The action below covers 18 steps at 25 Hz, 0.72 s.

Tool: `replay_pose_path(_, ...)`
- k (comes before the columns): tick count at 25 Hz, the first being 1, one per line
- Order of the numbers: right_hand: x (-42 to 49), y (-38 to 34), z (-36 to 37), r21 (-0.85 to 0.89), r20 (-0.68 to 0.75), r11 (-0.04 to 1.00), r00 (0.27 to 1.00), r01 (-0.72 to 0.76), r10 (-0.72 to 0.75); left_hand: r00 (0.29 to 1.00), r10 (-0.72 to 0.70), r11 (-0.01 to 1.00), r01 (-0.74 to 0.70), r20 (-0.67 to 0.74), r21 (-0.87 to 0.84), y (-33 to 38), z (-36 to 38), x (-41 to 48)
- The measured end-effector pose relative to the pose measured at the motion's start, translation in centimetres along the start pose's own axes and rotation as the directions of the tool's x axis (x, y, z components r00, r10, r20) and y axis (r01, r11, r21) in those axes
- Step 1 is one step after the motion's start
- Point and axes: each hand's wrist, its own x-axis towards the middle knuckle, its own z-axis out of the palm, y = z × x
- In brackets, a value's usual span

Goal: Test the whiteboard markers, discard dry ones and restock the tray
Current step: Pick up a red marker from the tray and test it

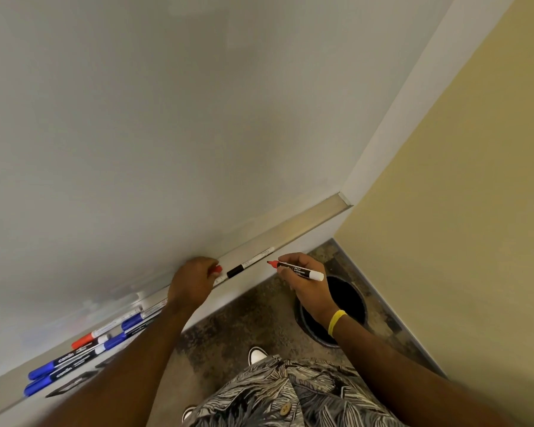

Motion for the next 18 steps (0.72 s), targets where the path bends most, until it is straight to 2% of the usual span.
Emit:
replay_pose_path(2, -0.1, -0.1, 0.1, 0.077, -0.022, 0.996, 0.998, -0.053, 0.054, 0.999, 0.03, 0.958, -0.025, 0.011, -0.284, 1.4, -0.4, -0.8)
replay_pose_path(4, -0.3, -0.4, 0.3, 0.138, -0.05, 0.986, 0.994, -0.091, 0.099, 0.997, 0.079, 0.915, -0.063, 0.024, -0.398, 3.1, -1.0, -2.1)
replay_pose_path(8, -1.0, -0.7, 1.2, 0.131, -0.041, 0.987, 0.995, -0.089, 0.095, 0.984, 0.178, 0.904, -0.15, 0.033, -0.4, 5.6, -1.8, -4.7)
replay_pose_path(18, -4.3, -1.0, 3.5, 0.187, 0.015, 0.971, 0.989, -0.146, 0.146, 0.988, 0.154, 0.877, -0.142, -0.01, -0.459, 6.4, -3.3, -8.6)
